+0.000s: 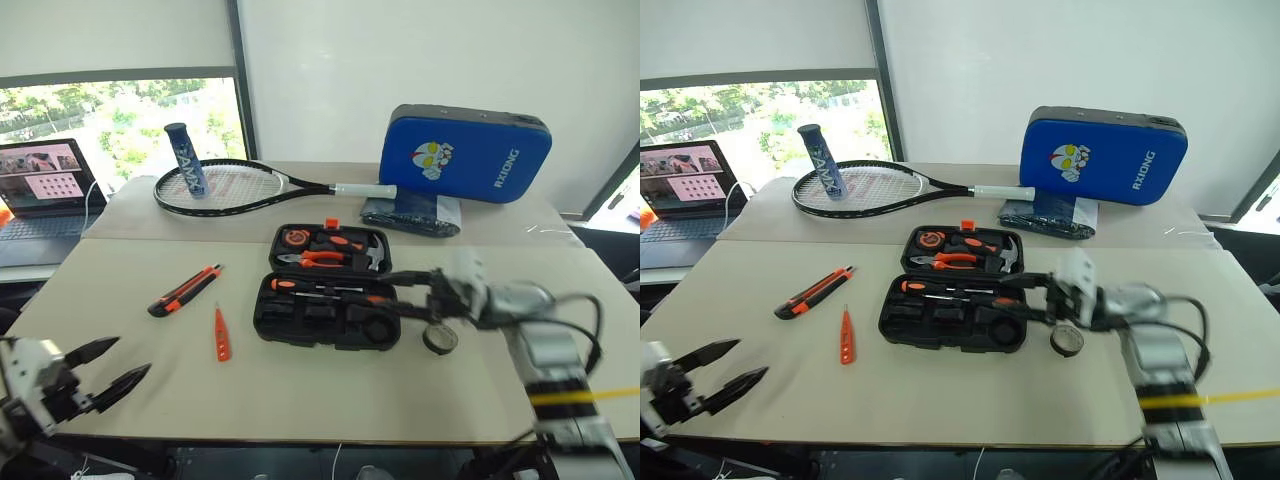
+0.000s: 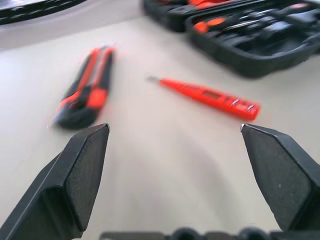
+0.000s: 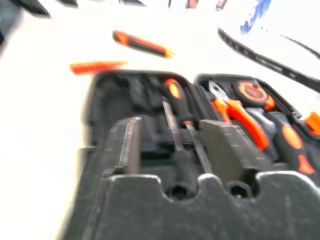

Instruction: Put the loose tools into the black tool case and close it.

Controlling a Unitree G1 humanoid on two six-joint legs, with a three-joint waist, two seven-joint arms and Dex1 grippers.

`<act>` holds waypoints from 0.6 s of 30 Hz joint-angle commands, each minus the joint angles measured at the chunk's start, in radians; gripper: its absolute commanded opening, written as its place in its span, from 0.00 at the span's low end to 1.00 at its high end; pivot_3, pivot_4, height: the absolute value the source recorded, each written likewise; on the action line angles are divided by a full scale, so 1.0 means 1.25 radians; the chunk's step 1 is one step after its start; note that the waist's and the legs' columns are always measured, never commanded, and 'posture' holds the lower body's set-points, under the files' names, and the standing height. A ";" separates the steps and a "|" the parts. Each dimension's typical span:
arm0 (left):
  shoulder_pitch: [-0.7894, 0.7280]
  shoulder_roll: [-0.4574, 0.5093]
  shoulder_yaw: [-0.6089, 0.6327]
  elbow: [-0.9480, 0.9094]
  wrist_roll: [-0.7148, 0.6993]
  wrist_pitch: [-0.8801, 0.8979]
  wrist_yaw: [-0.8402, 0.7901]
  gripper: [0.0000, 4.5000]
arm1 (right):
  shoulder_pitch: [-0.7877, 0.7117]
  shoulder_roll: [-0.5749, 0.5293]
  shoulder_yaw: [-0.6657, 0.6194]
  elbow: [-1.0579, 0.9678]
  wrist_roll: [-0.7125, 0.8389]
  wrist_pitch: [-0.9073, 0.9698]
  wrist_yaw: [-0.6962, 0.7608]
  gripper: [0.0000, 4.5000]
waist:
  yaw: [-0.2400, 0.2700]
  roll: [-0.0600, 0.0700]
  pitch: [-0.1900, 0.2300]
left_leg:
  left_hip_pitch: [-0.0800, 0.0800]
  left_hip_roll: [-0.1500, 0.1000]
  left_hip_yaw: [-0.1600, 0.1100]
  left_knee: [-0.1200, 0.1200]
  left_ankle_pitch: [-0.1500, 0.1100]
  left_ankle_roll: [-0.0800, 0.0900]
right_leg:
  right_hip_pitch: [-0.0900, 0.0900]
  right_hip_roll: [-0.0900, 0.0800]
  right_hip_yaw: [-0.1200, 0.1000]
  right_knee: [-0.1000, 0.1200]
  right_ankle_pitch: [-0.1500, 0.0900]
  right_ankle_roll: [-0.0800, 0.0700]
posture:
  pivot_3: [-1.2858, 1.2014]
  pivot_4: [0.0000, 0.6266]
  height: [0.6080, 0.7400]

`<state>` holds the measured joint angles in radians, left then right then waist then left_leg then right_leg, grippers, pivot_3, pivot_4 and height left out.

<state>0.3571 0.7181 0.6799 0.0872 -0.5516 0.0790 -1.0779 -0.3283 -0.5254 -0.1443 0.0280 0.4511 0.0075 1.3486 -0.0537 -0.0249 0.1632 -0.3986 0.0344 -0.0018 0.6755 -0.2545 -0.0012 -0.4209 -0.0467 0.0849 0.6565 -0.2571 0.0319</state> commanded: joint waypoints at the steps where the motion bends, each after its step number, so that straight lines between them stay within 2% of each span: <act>1: 0.055 -0.024 0.055 -0.037 -0.011 0.010 0.041 1.00 | 0.100 -0.022 -0.078 -0.057 0.059 -0.070 0.018 0.93 | 0.002 0.000 0.000 | 0.001 0.000 0.000 0.000 0.000 0.000 | 0.001 0.000 0.000 0.000 0.000 0.000 | 0.52 0.24 1.00; 2: 0.070 -0.031 0.055 -0.063 -0.020 0.020 0.045 1.00 | 0.124 -0.022 -0.091 -0.059 0.078 -0.070 0.018 0.99 | 0.003 -0.001 0.000 | 0.001 0.000 0.001 0.001 0.000 0.000 | 0.001 0.000 0.000 0.000 0.000 0.000 | 0.52 0.24 1.00; 5: 0.089 -0.038 0.043 -0.148 -0.037 0.085 0.088 1.00 | 0.166 -0.031 -0.101 -0.045 0.085 -0.114 0.041 0.99 | 0.005 -0.003 0.001 | 0.005 0.000 0.005 0.001 0.000 0.000 | 0.005 0.000 0.002 0.000 0.000 0.000 | 0.52 0.24 1.00; 8: 0.086 -0.016 0.020 -0.273 -0.079 0.242 0.173 1.00 | 0.174 -0.032 -0.101 -0.045 0.084 -0.139 0.038 0.99 | 0.006 -0.004 0.002 | 0.013 0.001 0.008 0.001 0.000 -0.001 | 0.012 0.003 0.001 0.000 -0.004 0.004 | 0.52 0.24 1.00; 10: 0.057 0.005 -0.002 -0.375 -0.154 0.386 0.257 1.00 | 0.170 -0.037 -0.093 -0.060 0.091 -0.133 0.031 0.99 | 0.007 -0.004 0.002 | 0.015 0.002 0.008 0.001 0.000 -0.001 | 0.014 0.003 0.001 0.000 -0.005 0.004 | 0.52 0.24 1.00; 14: -0.098 0.066 -0.081 -0.473 -0.230 0.677 0.487 1.00 | 0.140 -0.038 -0.068 -0.080 0.100 -0.117 0.026 0.99 | 0.010 -0.004 0.003 | 0.015 0.001 0.008 0.001 0.000 -0.001 | 0.014 0.003 0.002 0.001 -0.005 0.005 | 0.52 0.24 1.00; 16: -0.212 0.050 -0.112 -0.486 -0.287 0.830 0.620 1.00 | 0.127 -0.038 -0.054 -0.094 0.109 -0.102 0.023 0.99 | 0.009 -0.004 0.003 | 0.015 0.000 0.005 0.001 0.000 -0.001 | 0.014 0.003 0.002 0.001 -0.004 0.004 | 0.52 0.24 1.00; 18: -0.323 0.003 -0.143 -0.491 -0.302 0.961 0.738 1.00 | 0.114 -0.037 -0.040 -0.105 0.114 -0.094 0.019 0.99 | 0.006 -0.005 0.003 | 0.015 0.000 0.002 0.000 0.000 -0.001 | 0.014 0.003 0.003 0.002 -0.002 0.001 | 0.52 0.24 1.00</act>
<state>-0.0011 0.7493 0.5175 -0.4993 -0.8995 1.1518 -0.2735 -0.1710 -0.5637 -0.1978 -0.0622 0.5668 -0.1211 1.3811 -0.0467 -0.0306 0.1667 -0.3809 0.0333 -0.0005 0.6760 -0.2547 -0.0030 -0.4043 -0.0427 0.0883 0.6585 -0.2594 0.0326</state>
